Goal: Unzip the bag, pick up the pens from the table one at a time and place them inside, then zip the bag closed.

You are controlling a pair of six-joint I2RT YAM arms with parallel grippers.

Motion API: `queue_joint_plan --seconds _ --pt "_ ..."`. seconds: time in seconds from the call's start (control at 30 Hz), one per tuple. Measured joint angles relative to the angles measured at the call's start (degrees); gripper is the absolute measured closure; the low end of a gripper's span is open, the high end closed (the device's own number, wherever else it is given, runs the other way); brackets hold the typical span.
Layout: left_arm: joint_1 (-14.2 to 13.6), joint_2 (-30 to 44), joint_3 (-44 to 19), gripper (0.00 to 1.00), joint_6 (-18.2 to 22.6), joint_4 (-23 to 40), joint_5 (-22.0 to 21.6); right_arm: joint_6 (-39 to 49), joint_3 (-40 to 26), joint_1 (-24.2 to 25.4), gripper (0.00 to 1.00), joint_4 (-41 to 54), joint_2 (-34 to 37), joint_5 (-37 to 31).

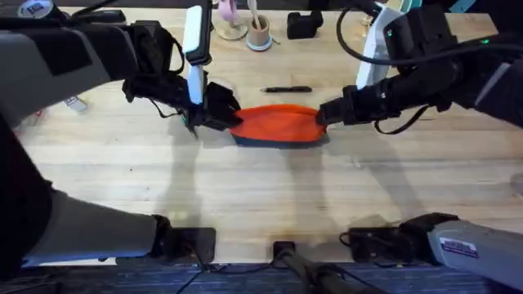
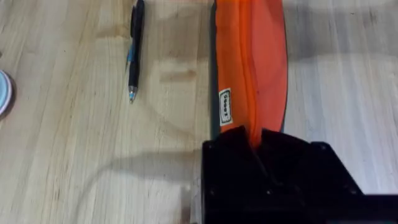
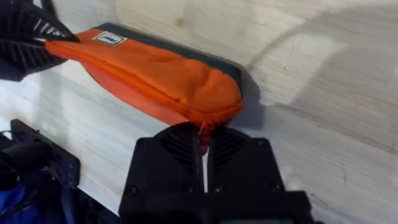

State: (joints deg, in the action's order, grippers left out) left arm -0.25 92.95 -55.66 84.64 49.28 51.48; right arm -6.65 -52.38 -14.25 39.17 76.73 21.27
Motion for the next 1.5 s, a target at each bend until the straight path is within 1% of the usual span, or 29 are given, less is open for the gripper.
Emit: queue_joint_plan --seconds 0.23,0.47,0.57,0.6,0.77,1.07,1.27,1.5 --pt "0.0 0.0 0.0 0.957 0.0 0.0 0.2 1.1 -1.9 0.0 0.969 1.6 0.0 -0.2" --pt "0.0 0.0 0.0 0.957 0.0 0.0 0.1 1.2 -2.3 -0.8 0.969 -0.7 0.0 -1.1" --pt "0.3 0.0 0.0 0.957 0.0 0.0 -0.5 1.2 -2.3 -2.6 0.969 -2.9 0.0 -2.4" --pt "0.9 0.0 0.0 0.957 0.0 0.0 -1.4 1.1 -2.3 -4.9 0.969 -6.4 0.0 -4.2" --pt "1.3 0.0 0.0 0.957 0.0 0.3 -3.1 0.0 -2.3 -9.3 0.970 -13.1 0.0 -7.0" --pt "1.6 0.0 0.0 0.957 0.0 0.7 -4.8 -3.4 -2.7 -16.0 0.970 -17.3 0.2 -10.8" --pt "1.7 0.0 0.0 0.957 0.0 0.8 -5.6 -5.4 -3.1 -18.9 0.970 -20.3 0.6 -11.9" --pt "1.8 0.0 0.0 0.957 0.0 0.8 -6.2 -6.8 -3.4 -20.4 0.970 -22.9 0.8 -12.0"
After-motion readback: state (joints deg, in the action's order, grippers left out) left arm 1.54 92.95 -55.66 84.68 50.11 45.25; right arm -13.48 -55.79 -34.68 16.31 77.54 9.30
